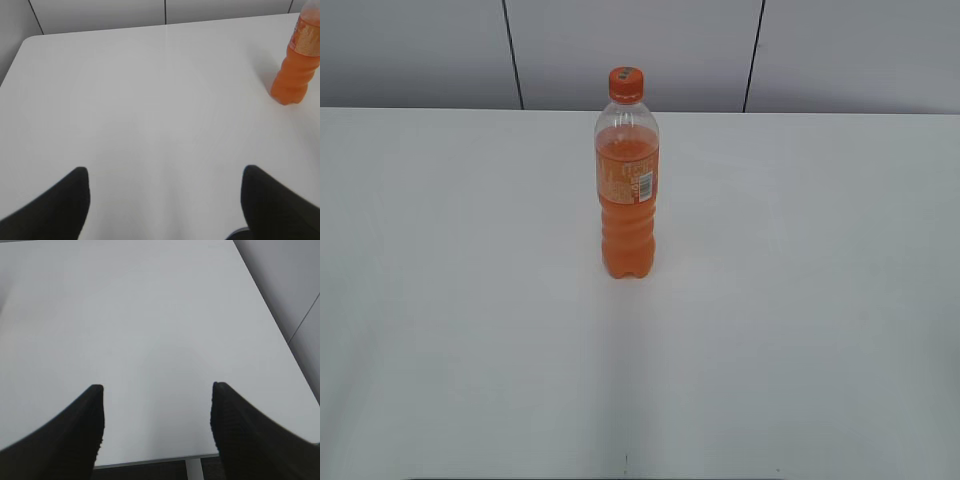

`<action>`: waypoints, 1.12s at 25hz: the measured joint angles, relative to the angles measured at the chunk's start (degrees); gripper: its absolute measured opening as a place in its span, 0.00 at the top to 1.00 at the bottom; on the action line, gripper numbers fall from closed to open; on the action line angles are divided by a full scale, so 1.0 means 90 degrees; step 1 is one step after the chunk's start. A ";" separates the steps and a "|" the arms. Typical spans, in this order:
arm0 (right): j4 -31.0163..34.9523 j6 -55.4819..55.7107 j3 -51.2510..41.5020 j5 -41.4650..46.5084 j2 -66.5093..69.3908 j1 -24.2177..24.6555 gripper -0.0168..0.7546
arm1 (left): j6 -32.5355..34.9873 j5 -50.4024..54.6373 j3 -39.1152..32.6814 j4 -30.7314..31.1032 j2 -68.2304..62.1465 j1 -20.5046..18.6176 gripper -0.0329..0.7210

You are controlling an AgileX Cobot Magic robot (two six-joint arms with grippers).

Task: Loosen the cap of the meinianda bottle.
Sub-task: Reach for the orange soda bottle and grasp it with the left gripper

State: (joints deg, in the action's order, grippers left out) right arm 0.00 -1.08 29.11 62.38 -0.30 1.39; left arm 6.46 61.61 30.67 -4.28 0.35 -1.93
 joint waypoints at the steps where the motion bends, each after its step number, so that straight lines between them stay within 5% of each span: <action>1: 0.0000 0.0000 0.0000 0.0000 0.0000 0.0000 0.33 | 0.0000 0.0000 0.0000 0.0000 0.0000 0.0000 0.21; 28: 0.0000 0.0000 0.0000 0.0000 0.0000 0.0000 0.33 | 0.0000 0.0000 0.0000 0.0000 0.0000 0.0000 0.21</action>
State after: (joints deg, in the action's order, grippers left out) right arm 0.00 -1.08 29.11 62.38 -0.30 1.39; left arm 6.46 61.61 30.67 -4.28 0.35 -1.93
